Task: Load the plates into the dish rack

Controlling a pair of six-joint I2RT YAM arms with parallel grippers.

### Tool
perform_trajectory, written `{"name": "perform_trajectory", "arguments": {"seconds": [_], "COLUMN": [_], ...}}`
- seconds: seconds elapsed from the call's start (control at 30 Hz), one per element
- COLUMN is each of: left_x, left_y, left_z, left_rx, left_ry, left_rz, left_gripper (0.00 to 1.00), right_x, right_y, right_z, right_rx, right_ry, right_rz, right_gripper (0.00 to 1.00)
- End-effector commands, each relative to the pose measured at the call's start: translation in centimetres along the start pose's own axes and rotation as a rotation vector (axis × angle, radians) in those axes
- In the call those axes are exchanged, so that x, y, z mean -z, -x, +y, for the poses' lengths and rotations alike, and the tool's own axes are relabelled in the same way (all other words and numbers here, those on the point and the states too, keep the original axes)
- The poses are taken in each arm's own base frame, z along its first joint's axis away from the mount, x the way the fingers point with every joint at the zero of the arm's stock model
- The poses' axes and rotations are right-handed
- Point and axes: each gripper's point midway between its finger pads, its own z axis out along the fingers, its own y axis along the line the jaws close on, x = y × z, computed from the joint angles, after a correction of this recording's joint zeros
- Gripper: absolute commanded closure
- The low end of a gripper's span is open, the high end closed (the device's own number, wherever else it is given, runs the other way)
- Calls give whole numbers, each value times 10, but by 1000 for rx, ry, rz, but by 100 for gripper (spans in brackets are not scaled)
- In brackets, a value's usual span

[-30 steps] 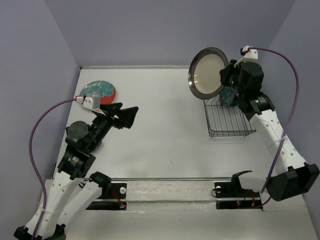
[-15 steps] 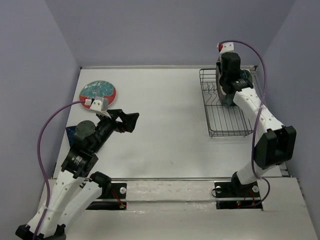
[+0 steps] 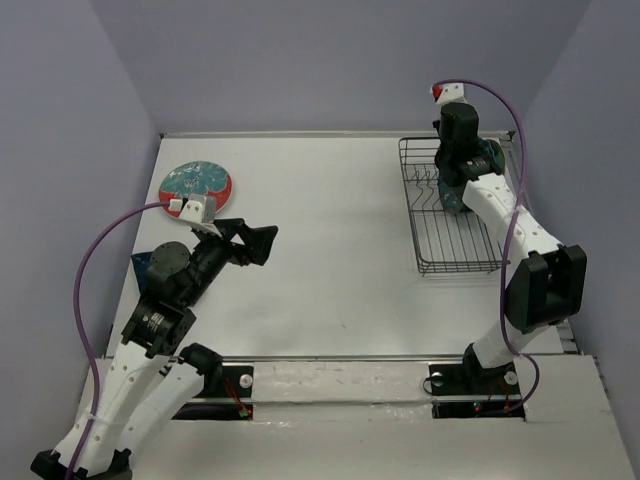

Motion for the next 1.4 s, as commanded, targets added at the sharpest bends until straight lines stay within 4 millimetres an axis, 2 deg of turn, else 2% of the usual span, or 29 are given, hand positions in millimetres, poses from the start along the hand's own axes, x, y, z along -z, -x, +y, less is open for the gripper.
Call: {"name": "perform_trajectory", "arguments": {"seconds": [0.0,0.27,0.3,0.63,0.77,0.83,0.87,0.93,0.97,1.0,1.07,1.13,1.2,1.27,1.3,1.33,1.37], "left_x": [-1,-1,-1,-1,-2,-2,-2,-3,-3,-3,-4,-5,-7,-8,-8,-8,-7], "left_y": [8,8,7,8,7,7,7,6,7,6,5,4,3,4,6,8,11], "left_z": [0,1,1,3,4,5,5,6,6,7,8,10,13,15,16,20,23], "left_rx": [-18,-20,-20,-21,-21,-21,-21,-19,-20,-20,-17,-14,-6,1,3,6,9], "left_ry": [-4,2,3,9,17,20,22,25,28,32,37,45,58,71,76,91,108], "left_rz": [-33,-36,-33,-34,-31,-33,-32,-30,-31,-29,-26,-21,-18,-19,-26,-35,-49], "left_gripper": [1,1,1,1,1,1,1,1,1,1,1,1,1,1,1,1,1], "right_x": [20,-4,-9,-19,-26,-27,-26,-24,-20,-16,-8,2,21,40,61,72,97], "right_y": [69,32,23,-4,-21,-24,-24,-19,-12,-9,3,15,31,39,53,57,65], "right_z": [-55,-12,-11,20,23,23,20,14,10,8,3,7,11,31,46,59,88], "right_rx": [-182,-165,-161,-222,-246,-249,-257,-272,-294,-304,-340,-387,-469,-562,-593,-619,-662], "right_ry": [-136,-77,-80,2,0,-6,-20,-34,-30,-18,8,86,189,296,405,474,609], "right_rz": [-209,-131,-112,-72,-30,-18,-16,-20,-34,-29,-45,-63,-94,-101,-134,-136,-135], "right_gripper": [93,93,93,93,92,80,65,44,29,24,19,17,16,16,16,16,17]}}
